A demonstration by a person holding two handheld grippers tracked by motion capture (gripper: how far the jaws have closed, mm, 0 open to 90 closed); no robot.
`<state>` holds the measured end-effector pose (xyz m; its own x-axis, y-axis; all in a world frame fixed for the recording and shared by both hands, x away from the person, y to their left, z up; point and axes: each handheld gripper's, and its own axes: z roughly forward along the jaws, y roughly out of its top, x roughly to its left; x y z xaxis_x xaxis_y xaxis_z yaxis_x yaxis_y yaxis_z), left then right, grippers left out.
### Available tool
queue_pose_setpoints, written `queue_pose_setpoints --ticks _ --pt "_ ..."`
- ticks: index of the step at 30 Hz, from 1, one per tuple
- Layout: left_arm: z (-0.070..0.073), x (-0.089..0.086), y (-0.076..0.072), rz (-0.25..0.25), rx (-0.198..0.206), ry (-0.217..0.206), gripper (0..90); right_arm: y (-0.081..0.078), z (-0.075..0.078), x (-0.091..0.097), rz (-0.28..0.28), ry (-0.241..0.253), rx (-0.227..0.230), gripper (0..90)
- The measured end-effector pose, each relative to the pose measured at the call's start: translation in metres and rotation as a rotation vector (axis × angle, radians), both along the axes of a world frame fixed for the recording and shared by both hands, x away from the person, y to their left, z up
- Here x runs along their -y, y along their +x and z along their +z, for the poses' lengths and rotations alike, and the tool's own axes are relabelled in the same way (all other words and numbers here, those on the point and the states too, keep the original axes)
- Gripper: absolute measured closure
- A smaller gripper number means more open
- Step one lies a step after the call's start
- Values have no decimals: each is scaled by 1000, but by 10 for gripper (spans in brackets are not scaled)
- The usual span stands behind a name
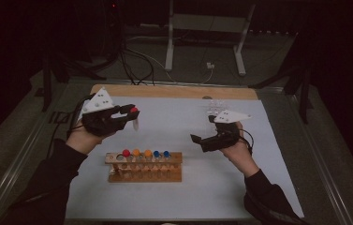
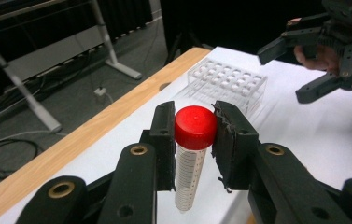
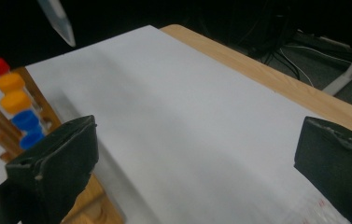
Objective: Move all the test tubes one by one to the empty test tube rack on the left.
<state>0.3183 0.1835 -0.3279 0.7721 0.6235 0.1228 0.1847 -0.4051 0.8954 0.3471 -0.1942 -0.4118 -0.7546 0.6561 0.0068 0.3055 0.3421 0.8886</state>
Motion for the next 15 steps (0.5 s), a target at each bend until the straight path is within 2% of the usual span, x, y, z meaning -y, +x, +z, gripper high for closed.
queue_pose_setpoints --ticks 3,4,7,12,15 --pt "-3 -12 -10 14 -3 -1 717 -4 -10 6 -5 -25 -12 0" --pt "-4 -16 -12 20 -4 11 717 -5 -15 7 -8 -35 -22 0" --pt "-8 -27 -21 36 -12 16 717 -9 -26 13 -12 -41 -44 0" --pt "-7 -44 -40 49 11 -6 717 -19 -40 21 -11 -75 -52 0" --pt "-7 -52 -50 48 6 -22 716 -26 -47 26 -4 -90 -71 0"
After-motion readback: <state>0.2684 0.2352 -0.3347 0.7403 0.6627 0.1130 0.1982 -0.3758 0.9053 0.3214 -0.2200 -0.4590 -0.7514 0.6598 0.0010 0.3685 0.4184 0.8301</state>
